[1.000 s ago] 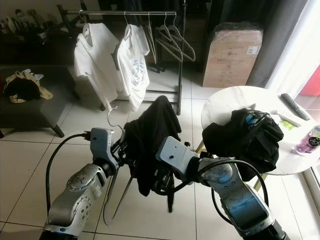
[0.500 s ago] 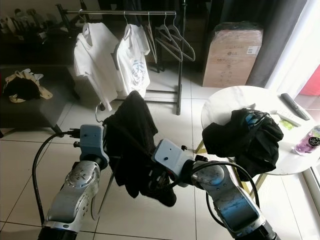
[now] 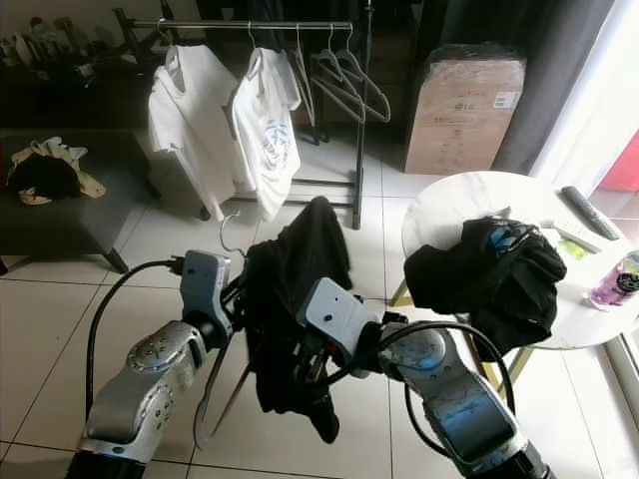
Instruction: Hang hanger
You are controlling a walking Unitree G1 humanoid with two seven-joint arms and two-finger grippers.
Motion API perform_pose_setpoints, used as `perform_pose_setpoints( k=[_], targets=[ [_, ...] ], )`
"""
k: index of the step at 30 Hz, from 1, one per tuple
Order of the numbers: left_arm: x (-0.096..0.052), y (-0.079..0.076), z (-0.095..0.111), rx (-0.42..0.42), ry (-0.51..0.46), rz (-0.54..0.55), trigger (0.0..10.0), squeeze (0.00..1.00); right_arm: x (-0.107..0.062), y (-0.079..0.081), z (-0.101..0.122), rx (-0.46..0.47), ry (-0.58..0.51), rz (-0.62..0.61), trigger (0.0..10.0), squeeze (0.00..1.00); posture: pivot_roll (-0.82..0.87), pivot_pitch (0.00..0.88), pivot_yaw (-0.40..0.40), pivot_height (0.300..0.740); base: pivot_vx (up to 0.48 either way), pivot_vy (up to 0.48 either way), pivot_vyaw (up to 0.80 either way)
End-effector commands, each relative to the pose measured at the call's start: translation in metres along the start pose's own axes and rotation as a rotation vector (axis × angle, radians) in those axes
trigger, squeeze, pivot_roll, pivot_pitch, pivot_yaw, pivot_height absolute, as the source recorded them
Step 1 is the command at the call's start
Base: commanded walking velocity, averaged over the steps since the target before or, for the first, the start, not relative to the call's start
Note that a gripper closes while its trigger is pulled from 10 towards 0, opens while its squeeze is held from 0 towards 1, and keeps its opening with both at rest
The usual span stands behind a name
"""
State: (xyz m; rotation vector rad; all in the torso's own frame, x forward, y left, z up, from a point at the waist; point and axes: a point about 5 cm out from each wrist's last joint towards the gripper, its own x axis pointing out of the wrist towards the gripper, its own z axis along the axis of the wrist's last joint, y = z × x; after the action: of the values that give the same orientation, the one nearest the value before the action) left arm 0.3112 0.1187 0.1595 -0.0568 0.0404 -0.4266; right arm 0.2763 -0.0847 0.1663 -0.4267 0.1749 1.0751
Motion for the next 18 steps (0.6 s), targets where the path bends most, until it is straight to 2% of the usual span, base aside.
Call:
perform_pose_setpoints(
  k=[1, 2, 6, 11, 16, 18],
  targets=[
    [-0.003, 0.004, 0.014, 0.000, -0.065, 0.012, 10.0, 0.00, -0.001, 0.000, 0.002, 0.002, -0.016, 0.003, 10.0, 0.21, 0.01, 0.179, 0.014, 0.740, 0.000, 0.000, 0.00],
    [-0.002, 0.008, 0.016, -0.008, -0.081, 0.059, 10.0, 0.00, -0.003, -0.003, -0.003, 0.024, 0.002, -0.013, 10.0, 1.00, 0.01, 0.180, 0.015, 0.740, 0.000, 0.000, 0.00],
    [0.000, 0.012, 0.020, -0.025, -0.113, 0.130, 10.0, 0.00, -0.007, -0.007, -0.019, 0.045, 0.068, -0.046, 10.0, 1.00, 0.00, 0.181, 0.015, 0.740, 0.000, 0.000, 0.00],
    [0.001, 0.005, 0.021, -0.027, -0.134, 0.141, 10.0, 0.00, -0.009, -0.009, -0.040, 0.069, 0.164, -0.085, 10.0, 1.00, 0.00, 0.182, 0.017, 0.740, 0.000, 0.000, 0.00],
    [0.000, 0.002, 0.021, -0.014, -0.119, 0.119, 10.0, 0.00, -0.010, -0.011, -0.044, 0.096, 0.176, -0.107, 10.0, 1.00, 0.00, 0.180, 0.017, 0.740, 0.000, 0.000, 0.00],
    [-0.001, 0.003, 0.016, 0.056, -0.079, 0.077, 10.0, 0.00, -0.017, -0.018, -0.049, 0.090, 0.199, -0.155, 10.0, 1.00, 0.00, 0.180, 0.016, 0.740, 0.000, 0.000, 0.00]
  ],
)
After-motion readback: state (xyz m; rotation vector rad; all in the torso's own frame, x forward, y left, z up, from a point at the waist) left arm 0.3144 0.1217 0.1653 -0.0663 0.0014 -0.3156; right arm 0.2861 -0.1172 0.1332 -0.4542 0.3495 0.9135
